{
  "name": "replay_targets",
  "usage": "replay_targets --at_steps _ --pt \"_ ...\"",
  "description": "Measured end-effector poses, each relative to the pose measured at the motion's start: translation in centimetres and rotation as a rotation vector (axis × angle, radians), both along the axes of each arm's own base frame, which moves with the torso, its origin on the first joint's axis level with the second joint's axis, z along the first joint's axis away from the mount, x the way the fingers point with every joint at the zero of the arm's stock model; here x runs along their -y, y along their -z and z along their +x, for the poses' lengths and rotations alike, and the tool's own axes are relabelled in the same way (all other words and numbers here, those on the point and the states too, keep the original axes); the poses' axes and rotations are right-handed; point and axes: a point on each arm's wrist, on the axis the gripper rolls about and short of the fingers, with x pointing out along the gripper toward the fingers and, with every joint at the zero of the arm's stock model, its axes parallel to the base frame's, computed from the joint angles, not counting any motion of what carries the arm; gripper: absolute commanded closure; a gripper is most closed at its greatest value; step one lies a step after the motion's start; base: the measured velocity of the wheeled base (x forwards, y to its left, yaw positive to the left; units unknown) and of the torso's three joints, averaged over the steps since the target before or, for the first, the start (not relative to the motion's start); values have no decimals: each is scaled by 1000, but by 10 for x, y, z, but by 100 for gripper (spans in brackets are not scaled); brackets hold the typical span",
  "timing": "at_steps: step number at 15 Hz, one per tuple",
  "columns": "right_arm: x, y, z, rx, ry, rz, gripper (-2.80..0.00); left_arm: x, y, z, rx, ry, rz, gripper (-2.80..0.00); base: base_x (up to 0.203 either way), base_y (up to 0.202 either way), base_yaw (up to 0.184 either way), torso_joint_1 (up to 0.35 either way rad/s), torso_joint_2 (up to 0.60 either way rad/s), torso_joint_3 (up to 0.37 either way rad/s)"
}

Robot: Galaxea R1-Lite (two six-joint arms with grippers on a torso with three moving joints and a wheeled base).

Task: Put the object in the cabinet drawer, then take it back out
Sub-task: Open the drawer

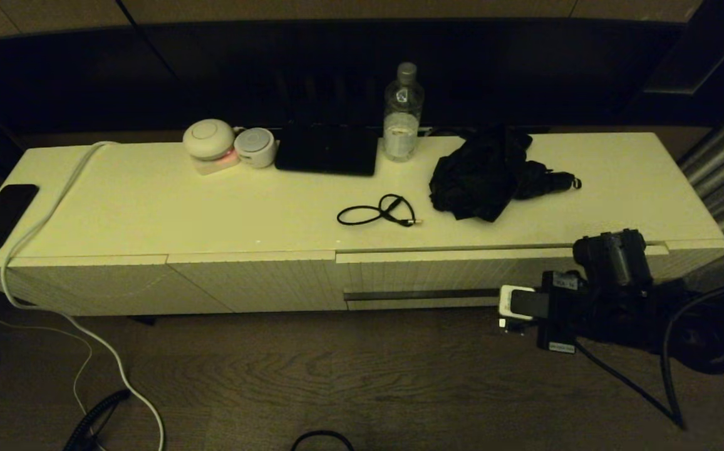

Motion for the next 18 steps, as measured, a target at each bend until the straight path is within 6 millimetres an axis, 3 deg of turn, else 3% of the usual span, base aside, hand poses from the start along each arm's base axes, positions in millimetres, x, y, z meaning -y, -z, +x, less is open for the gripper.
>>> replay_targets --at_steps 3,4,13,18 --pt "1 18 11 7 -26 -74 0 0 0 0 0 0 0 0 0 0 0 0 0 0" --pt "1 24 13 -3 -29 -90 -280 0 0 0 0 0 1 0 0 0 0 0 0 0" --pt "8 56 26 -73 -117 -210 -280 0 0 0 0 0 0 0 0 0 0 0 0 0" --pt "15 68 52 -67 -115 -233 -280 0 0 0 0 0 0 0 0 0 0 0 0 0"
